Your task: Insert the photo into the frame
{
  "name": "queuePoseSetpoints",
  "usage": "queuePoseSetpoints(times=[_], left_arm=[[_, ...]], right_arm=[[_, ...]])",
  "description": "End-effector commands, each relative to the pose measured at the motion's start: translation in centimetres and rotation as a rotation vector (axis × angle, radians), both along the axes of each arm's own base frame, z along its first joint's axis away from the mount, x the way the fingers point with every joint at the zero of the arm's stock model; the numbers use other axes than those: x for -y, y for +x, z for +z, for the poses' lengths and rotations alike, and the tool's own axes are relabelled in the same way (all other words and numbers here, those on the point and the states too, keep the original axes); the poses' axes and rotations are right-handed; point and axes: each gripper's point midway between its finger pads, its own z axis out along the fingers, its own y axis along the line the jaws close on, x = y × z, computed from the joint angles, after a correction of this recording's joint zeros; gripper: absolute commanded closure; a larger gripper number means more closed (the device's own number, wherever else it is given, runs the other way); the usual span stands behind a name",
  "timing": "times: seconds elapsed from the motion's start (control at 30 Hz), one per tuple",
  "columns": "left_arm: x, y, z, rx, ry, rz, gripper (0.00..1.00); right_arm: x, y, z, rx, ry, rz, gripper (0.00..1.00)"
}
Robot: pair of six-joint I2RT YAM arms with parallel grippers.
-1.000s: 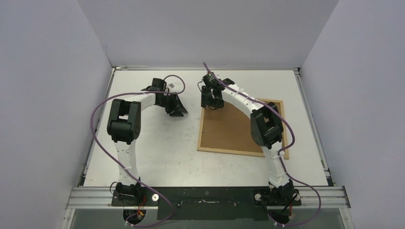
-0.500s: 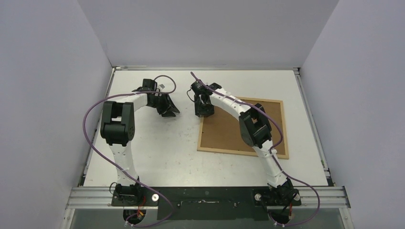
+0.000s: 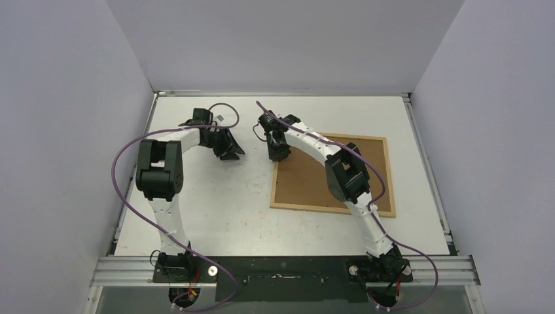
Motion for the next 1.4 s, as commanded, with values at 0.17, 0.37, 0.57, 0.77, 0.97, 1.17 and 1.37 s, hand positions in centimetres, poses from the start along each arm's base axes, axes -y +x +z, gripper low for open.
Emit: queuePoseSetpoints(times=[0.17,0.37,0.57,0.77,0.97,1.17,1.37], left_arm=[[0.7,1.9,3.6,0.112,-0.078,-0.003,0.6],[0.7,2.1,3.3,0.119,-0.083,0.003,0.53],[1.1,1.2,2.3,0.1,-0.114,-0.005,0.51],[2.7,0.3,2.2,0.098,-0.163,-0.033,0.48],[4.7,0.1,1.8,0.096,-0.171,-0.075,0.48],[5.8,0.0,0.5,0.083,-0.149,-0.103,0.48],[6.0,-0.7,-0.9,0.057,-0.097,-0.146,0.51]], right_arm=[[-1.2,-7.9,0.9,-0.12,0.039,0.359,1.0],[-1.5,-12.7,1.0,-0.177,0.118,0.582,1.0],[-0.1,-12.0,2.6,-0.107,0.111,0.514,0.73],[1.5,-7.1,7.3,0.091,0.172,0.236,0.52],[2.4,-6.0,5.1,0.026,0.096,0.213,0.61],[1.8,-5.9,3.5,-0.02,0.077,0.262,0.57],[1.2,-6.3,1.7,-0.068,0.054,0.278,0.56]])
